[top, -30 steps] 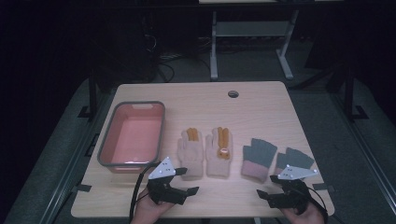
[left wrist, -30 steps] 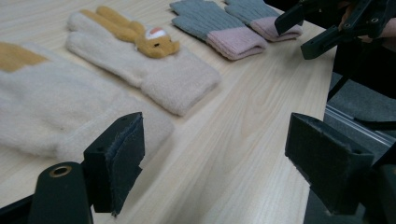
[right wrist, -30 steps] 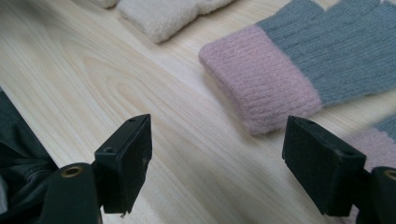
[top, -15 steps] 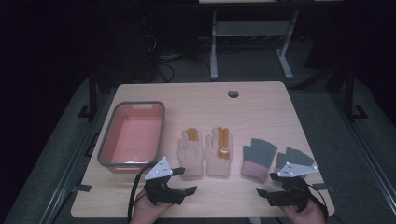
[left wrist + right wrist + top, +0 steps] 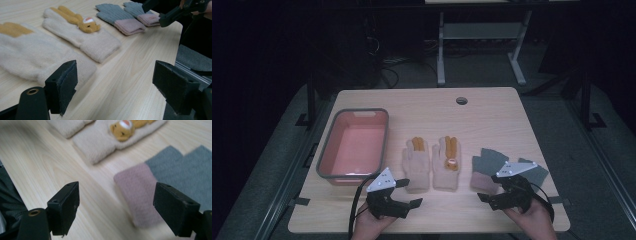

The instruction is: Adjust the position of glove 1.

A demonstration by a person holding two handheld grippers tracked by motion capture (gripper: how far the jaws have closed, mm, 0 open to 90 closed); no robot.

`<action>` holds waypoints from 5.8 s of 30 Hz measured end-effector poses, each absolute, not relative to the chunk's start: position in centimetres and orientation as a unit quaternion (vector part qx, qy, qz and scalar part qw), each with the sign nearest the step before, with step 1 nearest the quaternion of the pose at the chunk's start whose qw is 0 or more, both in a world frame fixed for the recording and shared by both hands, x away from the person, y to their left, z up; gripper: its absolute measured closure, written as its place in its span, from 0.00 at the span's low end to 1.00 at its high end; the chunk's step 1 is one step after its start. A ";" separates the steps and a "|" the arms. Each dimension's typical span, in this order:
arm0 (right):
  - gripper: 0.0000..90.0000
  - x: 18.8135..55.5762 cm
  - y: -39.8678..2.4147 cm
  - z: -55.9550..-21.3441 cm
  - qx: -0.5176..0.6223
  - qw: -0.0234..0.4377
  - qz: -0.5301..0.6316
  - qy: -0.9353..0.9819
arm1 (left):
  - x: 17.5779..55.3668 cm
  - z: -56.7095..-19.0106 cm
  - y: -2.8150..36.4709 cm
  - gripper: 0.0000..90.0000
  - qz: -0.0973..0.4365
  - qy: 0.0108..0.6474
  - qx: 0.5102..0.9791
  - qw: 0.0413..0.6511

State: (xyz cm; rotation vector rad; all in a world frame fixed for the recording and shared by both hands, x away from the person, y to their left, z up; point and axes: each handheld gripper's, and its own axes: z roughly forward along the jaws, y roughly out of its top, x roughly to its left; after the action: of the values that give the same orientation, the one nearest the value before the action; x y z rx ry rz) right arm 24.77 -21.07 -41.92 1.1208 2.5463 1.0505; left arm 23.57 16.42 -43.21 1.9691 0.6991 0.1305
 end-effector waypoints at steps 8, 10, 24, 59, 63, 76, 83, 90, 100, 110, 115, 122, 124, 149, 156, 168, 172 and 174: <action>0.22 26.2 -19.7 -40.6 0.358 0.082 0.347 0.863 | 23.4 -43.1 16.4 0.22 0.056 0.288 0.816 0.498; 0.21 26.6 -19.6 -40.3 0.355 0.076 0.342 0.867 | 23.4 -43.1 16.3 0.22 0.056 0.285 0.817 0.498; 0.21 29.0 -17.4 -38.4 0.326 0.065 0.318 0.888 | 23.4 -43.1 16.3 0.22 0.062 0.281 0.816 0.501; 0.25 34.0 -12.3 -37.6 0.281 0.050 0.288 0.914 | 23.2 -43.1 15.9 0.22 0.051 0.279 0.816 0.504; 0.25 34.6 -11.8 -38.0 0.277 0.050 0.286 0.916 | 23.2 -43.0 15.9 0.22 0.050 0.278 0.816 0.505; 0.28 37.0 -10.6 -40.5 0.284 0.042 0.253 0.924 | 23.1 -43.0 15.9 0.22 0.049 0.277 0.816 0.506; 0.36 38.1 -9.7 -41.8 0.287 0.031 0.234 0.928 | 23.2 -42.9 16.1 0.22 0.052 0.278 0.813 0.509; 0.53 38.5 -9.2 -43.1 0.287 0.036 0.200 0.936 | 23.2 -42.9 16.1 0.22 0.053 0.278 0.813 0.510; 0.57 38.1 -9.6 -44.0 0.300 0.046 0.202 0.931 | 23.3 -42.9 16.1 0.22 0.052 0.278 0.812 0.510; 0.65 37.9 -9.6 -43.8 0.302 0.056 0.200 0.930 | 23.3 -42.9 16.1 0.22 0.055 0.280 0.811 0.511; 0.67 37.8 -9.6 -43.4 0.301 0.055 0.195 0.932 | 23.4 -42.9 16.1 0.22 0.052 0.282 0.811 0.510; 0.68 37.6 -9.9 -42.5 0.302 0.057 0.210 0.928 | 23.4 -42.8 16.3 0.22 0.055 0.282 0.809 0.512; 0.68 37.4 -10.1 -42.3 0.304 0.055 0.215 0.927 | 23.4 -42.8 16.3 0.22 0.054 0.283 0.809 0.513; 0.68 35.5 -9.8 -37.5 0.275 0.091 0.246 0.925 | 23.4 -42.6 16.6 0.22 0.061 0.292 0.803 0.516; 0.68 35.2 -8.7 -36.3 0.256 0.098 0.253 0.928 | 23.4 -42.5 16.8 0.22 0.062 0.297 0.798 0.520; 0.68 35.9 -5.2 -35.8 0.221 0.085 0.260 0.936 | 23.4 -42.5 17.1 0.23 0.064 0.305 0.793 0.523; 0.68 36.1 -4.9 -35.7 0.220 0.079 0.259 0.937 | 23.4 -42.5 17.1 0.23 0.063 0.307 0.792 0.524; 0.68 36.2 -4.7 -35.6 0.220 0.078 0.262 0.937 | 23.5 -42.5 17.1 0.23 0.063 0.307 0.791 0.526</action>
State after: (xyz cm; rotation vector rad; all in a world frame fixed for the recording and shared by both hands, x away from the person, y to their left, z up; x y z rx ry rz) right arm 36.19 -4.68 -35.58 0.6585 2.8048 0.7833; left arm 23.46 17.15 -42.51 1.8902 0.7333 0.1500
